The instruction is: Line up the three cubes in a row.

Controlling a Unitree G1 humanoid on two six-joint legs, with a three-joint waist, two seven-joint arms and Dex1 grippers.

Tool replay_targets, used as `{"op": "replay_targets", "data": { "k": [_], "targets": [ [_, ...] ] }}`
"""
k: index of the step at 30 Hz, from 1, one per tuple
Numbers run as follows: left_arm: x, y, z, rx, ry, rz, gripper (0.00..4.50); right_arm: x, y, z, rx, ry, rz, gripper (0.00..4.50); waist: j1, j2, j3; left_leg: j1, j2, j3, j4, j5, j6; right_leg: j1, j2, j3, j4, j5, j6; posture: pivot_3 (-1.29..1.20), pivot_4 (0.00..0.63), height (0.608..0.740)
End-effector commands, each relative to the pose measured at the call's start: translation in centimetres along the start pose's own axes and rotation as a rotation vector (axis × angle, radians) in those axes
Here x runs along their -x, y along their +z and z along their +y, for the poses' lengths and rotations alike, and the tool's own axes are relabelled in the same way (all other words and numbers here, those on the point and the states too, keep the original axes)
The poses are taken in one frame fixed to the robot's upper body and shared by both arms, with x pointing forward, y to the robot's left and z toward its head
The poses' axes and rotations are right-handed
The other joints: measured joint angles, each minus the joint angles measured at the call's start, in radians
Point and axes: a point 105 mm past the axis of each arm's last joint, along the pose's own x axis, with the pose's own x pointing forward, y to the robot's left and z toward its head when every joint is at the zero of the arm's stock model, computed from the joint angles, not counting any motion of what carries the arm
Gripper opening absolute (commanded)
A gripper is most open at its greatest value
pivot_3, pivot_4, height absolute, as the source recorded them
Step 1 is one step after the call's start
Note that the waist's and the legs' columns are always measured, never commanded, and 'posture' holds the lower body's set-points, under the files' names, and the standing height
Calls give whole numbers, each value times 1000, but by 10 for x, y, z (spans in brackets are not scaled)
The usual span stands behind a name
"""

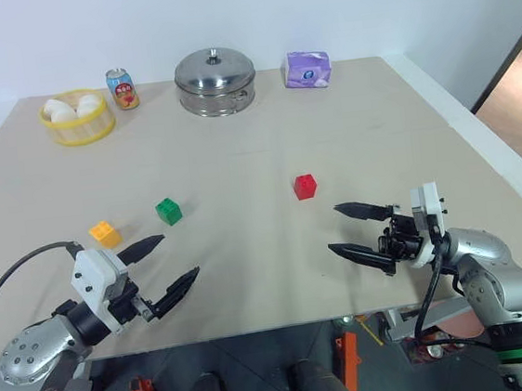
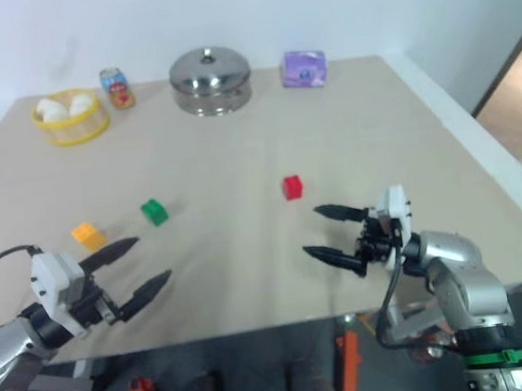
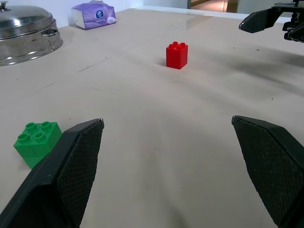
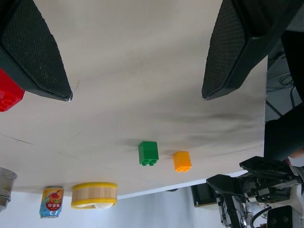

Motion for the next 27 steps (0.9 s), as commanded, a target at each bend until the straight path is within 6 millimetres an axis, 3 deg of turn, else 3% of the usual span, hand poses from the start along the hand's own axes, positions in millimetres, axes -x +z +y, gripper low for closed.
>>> {"op": "replay_targets", "data": {
  "k": [1, 6, 20, 25, 27],
  "targets": [
    [-2, 8, -8, -33, -28, -29, 4473, -2, 9, 3, 55, 27, 3, 4500, 0, 0, 0, 0, 0, 0, 0, 0, 0, 0, 0, 0, 0, 0, 0, 0, 150, 739],
    [0, 3, -22, -51, -93, -15, 4473, -1, 1, 7, 68, 59, 51, 4500, 0, 0, 0, 0, 0, 0, 0, 0, 0, 0, 0, 0, 0, 0, 0, 0, 150, 739],
    [-2, 4, -24, -49, -105, -26, 4473, -2, 3, 8, 68, 59, 48, 4500, 0, 0, 0, 1, 0, 0, 1, 0, 0, 1, 0, 0, 0, 0, 0, 0, 150, 739],
    [-11, 19, -15, 2, -56, -90, 4473, -13, 17, -11, 67, -82, -6, 4500, 0, 0, 0, 1, 0, 0, 1, 0, 0, 1, 0, 0, 0, 0, 0, 0, 150, 739],
    [-20, 32, -10, -3, -48, -131, 4473, -22, 20, -29, 35, -213, 9, 4500, 0, 0, 0, 1, 0, 0, 2, 0, 0, 1, 0, 1, 1, 1, 1, 0, 150, 739]
  ]
}}
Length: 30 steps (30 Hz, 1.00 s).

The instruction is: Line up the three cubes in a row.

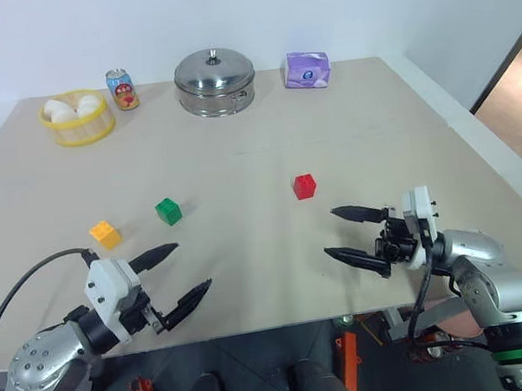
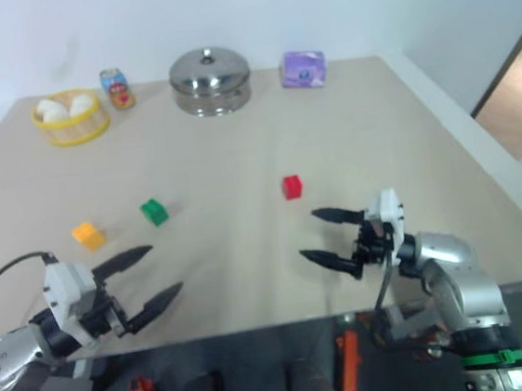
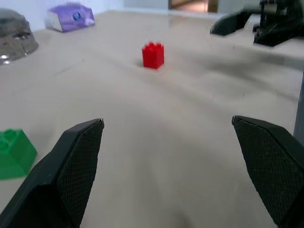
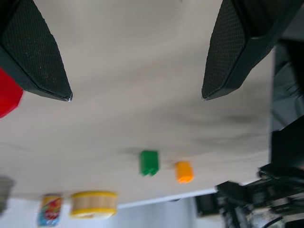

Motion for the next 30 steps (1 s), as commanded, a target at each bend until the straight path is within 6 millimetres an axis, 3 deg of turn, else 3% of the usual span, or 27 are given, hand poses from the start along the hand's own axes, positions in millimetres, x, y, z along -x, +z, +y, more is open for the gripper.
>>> {"op": "replay_targets", "data": {
  "k": [1, 5, 10, 15, 30],
  "targets": [
    [-14, 28, 6, -24, -3, -92, 4473, -17, 23, -29, 39, -224, -10, 4500, 0, 0, 0, 0, 0, 0, 1, 0, 0, 0, 0, 0, 0, 1, 0, 0, 150, 739],
    [-30, 35, 19, -45, -53, -109, 4473, -37, 28, -57, 65, -538, -4, 4500, 0, 0, 0, 0, 0, -3, 3, 0, 0, 1, 3, 1, 0, 4, 0, 0, 150, 739],
    [-45, 34, 32, -62, -63, -125, 4473, -61, 35, -64, -8, -744, -72, 4500, -1, 0, 0, -3, 0, -4, 3, 1, 1, -1, 5, 3, 1, 4, 2, 0, 150, 739],
    [-61, 34, 38, -65, -84, -143, 4473, -74, 18, -65, -75, -813, -36, 4500, 1, 0, 0, -5, 0, -5, 1, 0, 0, -2, 6, 3, 0, 5, 8, 0, 150, 739],
    [-70, 39, 38, -62, -118, -146, 4473, -84, -19, -80, -113, -865, 57, 4500, -1, 0, 0, -4, 0, -5, 1, 1, 2, -2, 6, 4, 0, 5, 4, 0, 150, 739]
  ]
}}
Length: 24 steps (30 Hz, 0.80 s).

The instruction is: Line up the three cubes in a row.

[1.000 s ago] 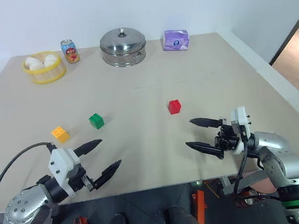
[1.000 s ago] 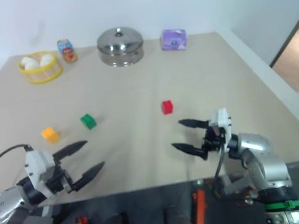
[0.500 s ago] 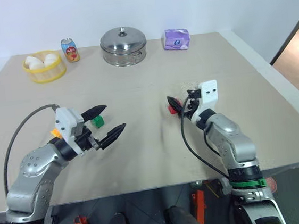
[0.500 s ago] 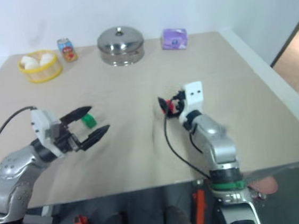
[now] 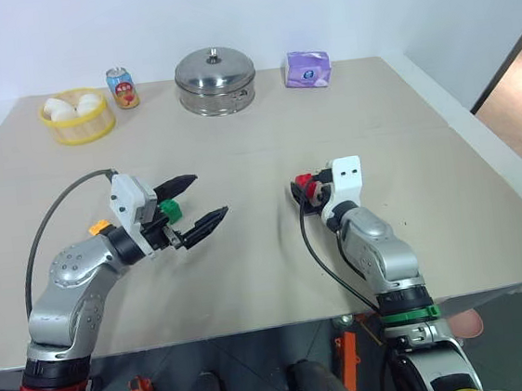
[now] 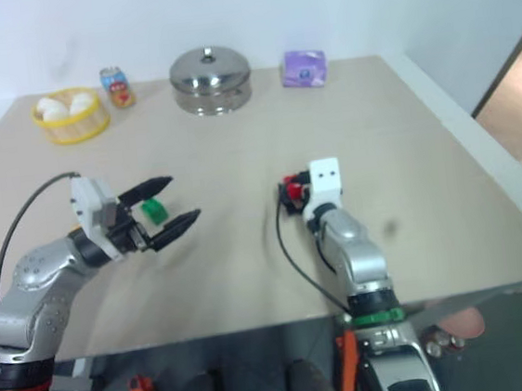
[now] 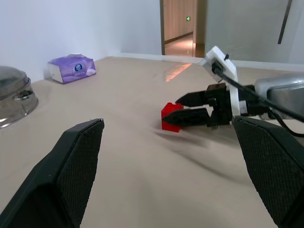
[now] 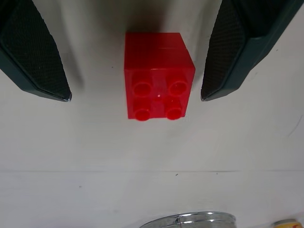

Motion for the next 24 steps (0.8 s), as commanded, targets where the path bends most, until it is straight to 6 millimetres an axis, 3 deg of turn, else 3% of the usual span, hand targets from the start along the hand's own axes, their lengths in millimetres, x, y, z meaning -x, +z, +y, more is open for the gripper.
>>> {"op": "replay_targets", "data": {
  "k": [1, 3, 4, 12, 15, 17, 20, 23, 24],
  "targets": [
    [-3, 9, -3, -30, -10, -24, 4473, -8, 16, 3, 1, 7, -58, 4500, 0, 0, 0, 0, 0, 0, 0, 0, 0, 0, 0, 0, 0, 0, 0, 0, 150, 739],
    [-4, 9, -3, -29, -7, -25, 4473, -10, 16, 3, -4, 5, -60, 4500, 0, 0, 0, 0, 0, 0, 0, 0, 0, 0, 0, 0, 0, 0, 0, 0, 150, 739],
    [-4, 9, -4, -30, -7, -25, 4500, -11, 16, 3, -4, 5, -59, 3962, 0, 0, 0, 0, 0, 0, 0, 0, 0, 0, 0, 0, 0, 0, 0, 0, 150, 739],
    [-5, 12, -3, -19, -25, -45, 4500, -9, 15, 0, -65, 51, -38, 1278, 0, 0, 0, 0, 0, 0, 0, 0, 0, 0, 0, 0, 0, 0, 0, 0, 150, 739],
    [-7, 13, -6, -22, -55, -50, 4500, -5, 21, -9, -95, 105, -27, 1294, 1, 0, 0, 0, 0, 0, 0, 0, 0, 1, 0, 0, 0, 0, 0, 0, 150, 739],
    [-7, 13, -10, -25, -87, -46, 4500, 0, 36, -11, -84, 194, -56, 1294, 1, 0, 0, 0, 0, 0, 0, 0, 0, 1, 0, 0, 0, 0, 1, 0, 150, 739],
    [-3, 9, -19, -22, -159, -21, 4500, 16, 57, 2, -7, 455, -68, 1294, 1, 0, 0, 0, 0, 0, 0, 0, 0, 1, 0, 0, 0, 0, 1, 0, 150, 739],
    [6, 2, -28, -16, -256, 25, 4500, 50, 73, 19, 119, 792, -105, 1294, 0, 1, 0, 0, 0, 0, -1, 0, 0, 0, 1, 0, 0, 0, 1, 0, 150, 739],
    [11, -3, -33, -20, -302, 55, 4500, 68, 70, 28, 168, 949, -82, 1294, -2, 1, 0, 1, 0, 0, -2, 0, 0, 0, 1, 0, 0, -1, 0, 0, 150, 739]
  ]
}}
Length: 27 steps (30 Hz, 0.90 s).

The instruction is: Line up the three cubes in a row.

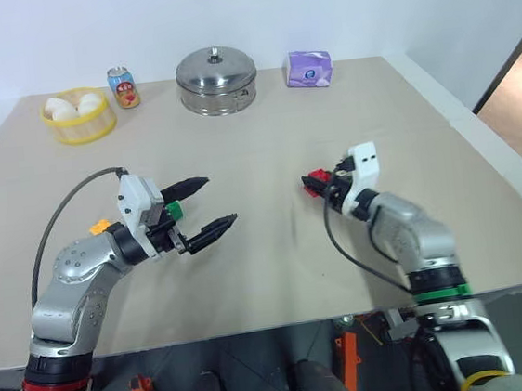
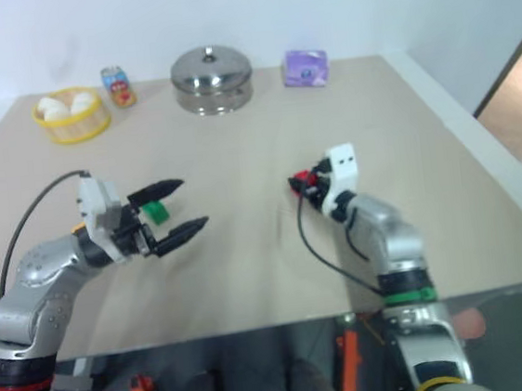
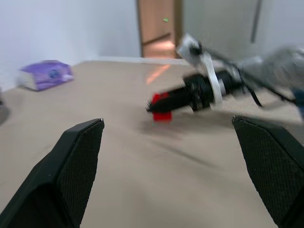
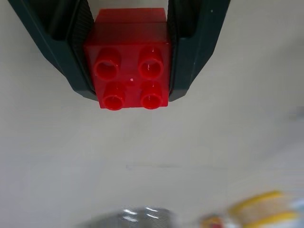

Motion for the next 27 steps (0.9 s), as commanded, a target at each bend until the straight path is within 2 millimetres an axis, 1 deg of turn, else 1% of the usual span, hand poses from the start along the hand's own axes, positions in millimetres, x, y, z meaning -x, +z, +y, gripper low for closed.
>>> {"op": "replay_targets", "data": {
  "k": [1, 2, 4, 7, 11, 16, 21, 27],
  "targets": [
    [11, -5, -18, -28, -154, 55, 4500, 28, 23, 63, 165, 540, -6, 1294, -2, 0, 0, 0, 0, 0, -1, 0, 0, 0, 0, 0, 0, 0, 0, 0, 150, 739],
    [12, -7, -21, -19, -175, 68, 4500, 37, 12, 72, 206, 638, 52, 1294, -2, 0, 0, 1, 1, 0, -2, 0, 1, 0, 1, 0, 0, -1, -1, 0, 150, 739],
    [15, -8, -24, -11, -202, 78, 4500, 47, -4, 80, 277, 758, 132, 1294, 0, 0, 0, 2, 1, -1, -2, -1, 1, 1, 1, -1, 0, -3, -2, 0, 150, 739],
    [19, -12, -30, -24, -234, 103, 4500, 51, -13, 83, 310, 839, 160, 1294, -1, 0, 0, 1, 1, 0, -1, -1, 1, 0, 1, -1, 0, -3, -3, 0, 150, 739],
    [22, -15, -36, -20, -245, 112, 4500, 42, -23, 81, 389, 878, 136, 1294, 0, 0, 0, 1, 1, 0, 2, -1, 1, 1, 1, 0, 0, -3, -3, 0, 150, 739],
    [26, -17, -40, -14, -234, 129, 4500, 34, -32, 80, 414, 912, 128, 1294, 0, 0, 0, 1, 1, 0, 4, -1, 1, 1, 1, 0, 0, -2, -4, 0, 150, 739],
    [28, -16, -40, -17, -209, 132, 4500, 28, -42, 76, 432, 929, 150, 1294, 1, 0, 0, 1, 1, 0, 3, -1, 1, 1, 1, -1, 0, -2, -3, 0, 150, 739],
    [30, -16, -44, -8, -194, 138, 4500, 28, -55, 77, 444, 969, 177, 1294, 1, 0, 0, 0, 1, 0, 3, -1, 1, 1, 1, -1, 0, -2, -3, 0, 150, 739]
  ]
}}
